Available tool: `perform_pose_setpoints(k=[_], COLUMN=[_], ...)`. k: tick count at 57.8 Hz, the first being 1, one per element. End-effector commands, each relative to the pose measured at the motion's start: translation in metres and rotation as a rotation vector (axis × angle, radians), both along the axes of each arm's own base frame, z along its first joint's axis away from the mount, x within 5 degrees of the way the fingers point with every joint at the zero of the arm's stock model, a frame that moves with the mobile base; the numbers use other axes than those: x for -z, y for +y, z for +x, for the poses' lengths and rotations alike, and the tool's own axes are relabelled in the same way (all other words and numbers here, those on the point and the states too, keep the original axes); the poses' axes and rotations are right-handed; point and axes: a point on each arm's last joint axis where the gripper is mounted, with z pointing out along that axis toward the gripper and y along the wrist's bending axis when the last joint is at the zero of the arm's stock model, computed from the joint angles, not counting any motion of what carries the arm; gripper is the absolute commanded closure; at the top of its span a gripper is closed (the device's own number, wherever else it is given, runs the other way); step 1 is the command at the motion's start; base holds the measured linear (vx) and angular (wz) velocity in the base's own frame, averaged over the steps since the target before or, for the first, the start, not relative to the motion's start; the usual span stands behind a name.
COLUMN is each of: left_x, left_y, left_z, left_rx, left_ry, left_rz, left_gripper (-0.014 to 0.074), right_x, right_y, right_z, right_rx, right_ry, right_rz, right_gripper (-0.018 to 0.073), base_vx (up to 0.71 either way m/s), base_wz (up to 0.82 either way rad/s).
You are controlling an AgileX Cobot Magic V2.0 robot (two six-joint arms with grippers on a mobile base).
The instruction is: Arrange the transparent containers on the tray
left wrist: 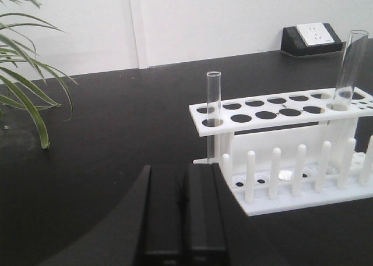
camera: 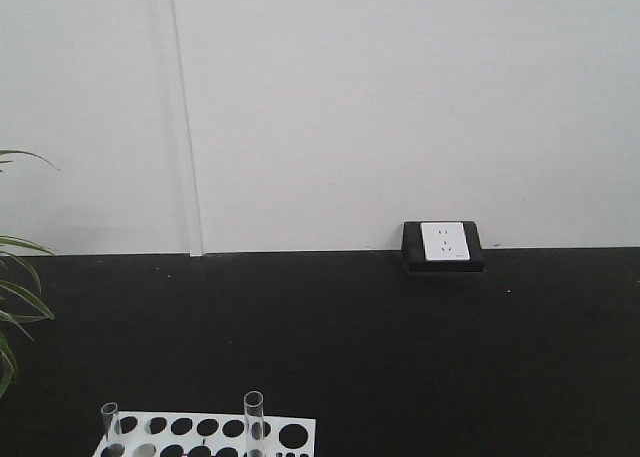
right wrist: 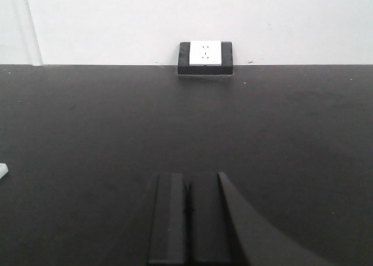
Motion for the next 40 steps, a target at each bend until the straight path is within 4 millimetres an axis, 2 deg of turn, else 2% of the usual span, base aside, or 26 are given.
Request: perform_pose_setpoints(k=[1, 40], left_x=[0.0049, 0.0049], left_y=[-0.0004, -0.0004], left_z=[0.0005, 0.0005], left_rx=[0.006, 0.006], left_ry=[-0.062, -0.063], left_rz=[-0.012, -0.011], left_gripper=[0.0594, 0.0594], right_x=[-0.0044, -0.0044], right_y=[0.0007, 0.0007], right_z=[0.0005, 0.0005], right_rx=[-0.009, -0.009], right_ry=[-0.078, -0.078], right_rz=[-0.006, -0.006], right_gripper=[0.0571, 0.0571], base_vx=[0.0, 0.0], base_wz=[0.0, 0.0])
